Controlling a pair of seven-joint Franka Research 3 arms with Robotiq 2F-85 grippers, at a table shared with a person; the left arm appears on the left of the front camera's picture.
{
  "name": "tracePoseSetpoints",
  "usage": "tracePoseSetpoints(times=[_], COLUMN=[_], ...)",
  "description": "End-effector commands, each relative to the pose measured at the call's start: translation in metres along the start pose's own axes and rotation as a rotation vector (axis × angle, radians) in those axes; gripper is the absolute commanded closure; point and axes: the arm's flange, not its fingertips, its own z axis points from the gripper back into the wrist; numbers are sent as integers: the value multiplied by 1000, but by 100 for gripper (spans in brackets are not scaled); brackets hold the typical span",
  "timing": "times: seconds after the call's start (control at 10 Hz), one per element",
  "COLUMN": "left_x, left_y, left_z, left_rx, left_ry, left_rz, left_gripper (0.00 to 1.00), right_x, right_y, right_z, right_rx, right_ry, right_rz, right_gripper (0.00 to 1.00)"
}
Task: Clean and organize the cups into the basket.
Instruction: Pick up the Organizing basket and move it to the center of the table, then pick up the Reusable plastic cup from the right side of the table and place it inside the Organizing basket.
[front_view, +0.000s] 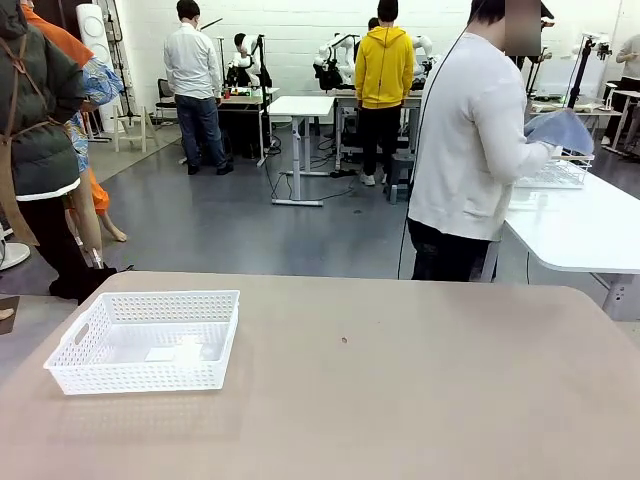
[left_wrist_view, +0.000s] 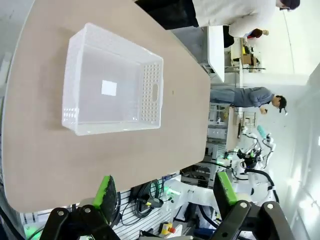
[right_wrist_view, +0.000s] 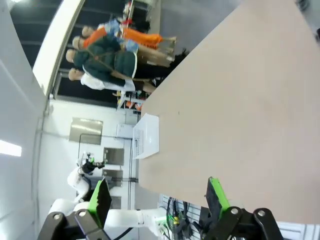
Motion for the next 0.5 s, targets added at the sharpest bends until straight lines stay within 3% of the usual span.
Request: tracePoseSetpoints(times=[0.0, 0.2, 0.3, 0.4], left_x=[5, -3, 0, 0], left_y=[12, -7, 16, 16], left_z=[18, 9, 13, 13], left_rx=[-11, 45, -3, -3], left_ry=[-9, -11, -19, -19], left_rz=[14, -22, 30, 30], left_gripper=[0, 0, 0, 0], right_x=[-9, -3, -12, -12], right_y=[-6, 14, -3, -3], right_z=[22, 13, 31, 31], right_rx=[36, 49, 18, 18], right_ry=[-80, -182, -89, -89], right_rz=[25, 89, 4, 4], right_gripper=[0, 0, 0, 0])
